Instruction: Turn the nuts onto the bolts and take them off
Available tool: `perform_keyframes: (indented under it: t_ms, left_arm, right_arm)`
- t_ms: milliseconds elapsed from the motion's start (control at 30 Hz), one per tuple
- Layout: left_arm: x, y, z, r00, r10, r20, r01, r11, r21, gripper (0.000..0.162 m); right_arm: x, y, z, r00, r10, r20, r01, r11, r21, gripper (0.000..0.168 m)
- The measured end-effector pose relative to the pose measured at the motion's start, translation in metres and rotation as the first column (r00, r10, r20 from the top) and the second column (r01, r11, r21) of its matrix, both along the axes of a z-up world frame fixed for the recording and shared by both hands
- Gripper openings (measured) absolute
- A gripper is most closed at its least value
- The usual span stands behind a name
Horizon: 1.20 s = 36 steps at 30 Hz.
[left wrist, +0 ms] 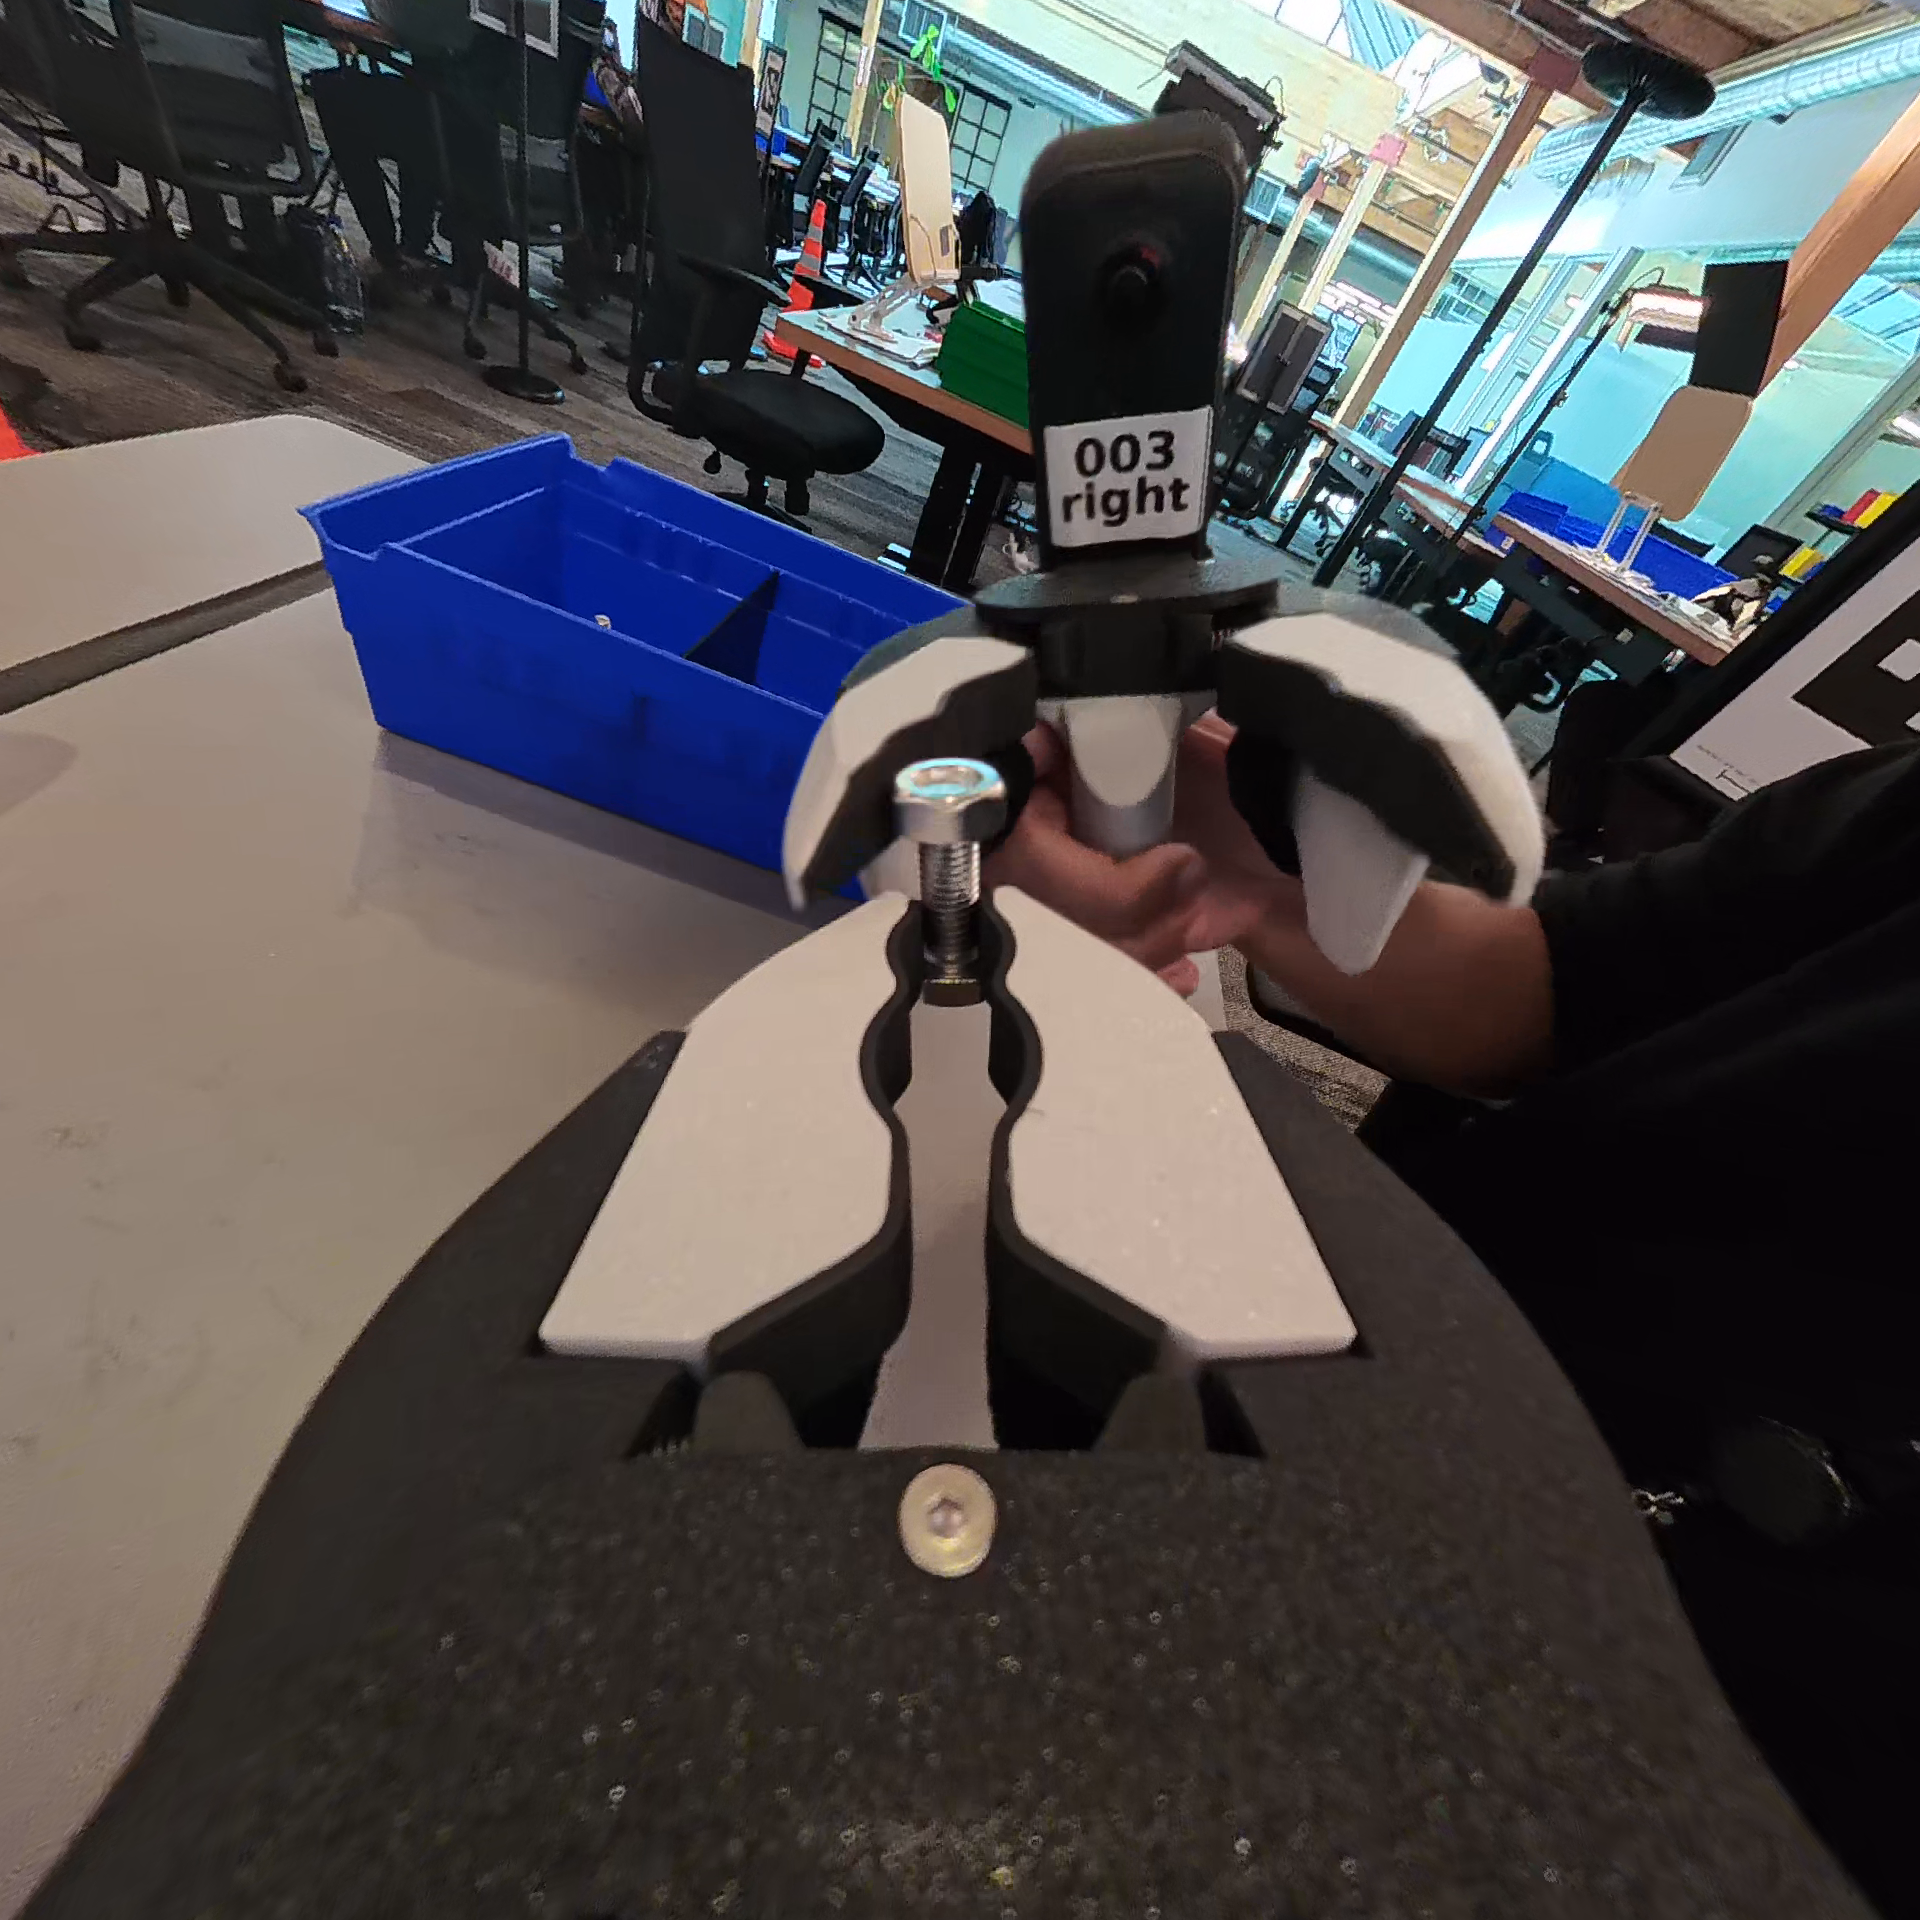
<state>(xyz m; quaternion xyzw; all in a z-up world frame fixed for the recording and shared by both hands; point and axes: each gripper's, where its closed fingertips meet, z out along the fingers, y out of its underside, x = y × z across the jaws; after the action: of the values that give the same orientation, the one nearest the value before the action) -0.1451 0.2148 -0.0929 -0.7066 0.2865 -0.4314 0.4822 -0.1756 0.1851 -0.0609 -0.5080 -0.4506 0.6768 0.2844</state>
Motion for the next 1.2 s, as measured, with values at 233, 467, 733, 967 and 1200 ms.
perform_keyframes:
  t_ms: [233,467,733,967,1200]
  left_arm:
    - [-0.004,-0.001,0.003,1.0,0.014,-0.015,-0.014,1.0,0.017,0.008]
    - [-0.005,0.0,0.002,1.0,0.004,0.013,-0.004,1.0,0.018,0.008]
    - [-0.012,-0.001,0.006,1.0,0.015,0.008,-0.016,0.998,0.063,0.009]
    - [-0.012,0.0,0.002,1.0,0.02,-0.013,-0.019,0.998,0.059,0.008]
    - [-0.008,-0.003,0.002,0.999,0.017,-0.05,-0.014,0.997,0.072,0.008]
  right_arm:
    - [0.019,0.02,0.001,0.999,-0.041,0.0,0.041,0.999,-0.006,0.083]
    - [0.005,-0.002,0.006,0.999,0.051,-0.01,-0.051,0.999,-0.003,0.091]
    - [0.009,0.02,-0.001,0.999,-0.012,0.038,0.011,0.999,0.04,0.085]
    - [0.008,-0.001,0.004,0.998,0.06,0.007,-0.06,0.998,0.016,0.083]
    - [-0.009,0.01,0.0,0.999,0.052,0.015,-0.051,0.999,-0.015,0.08]
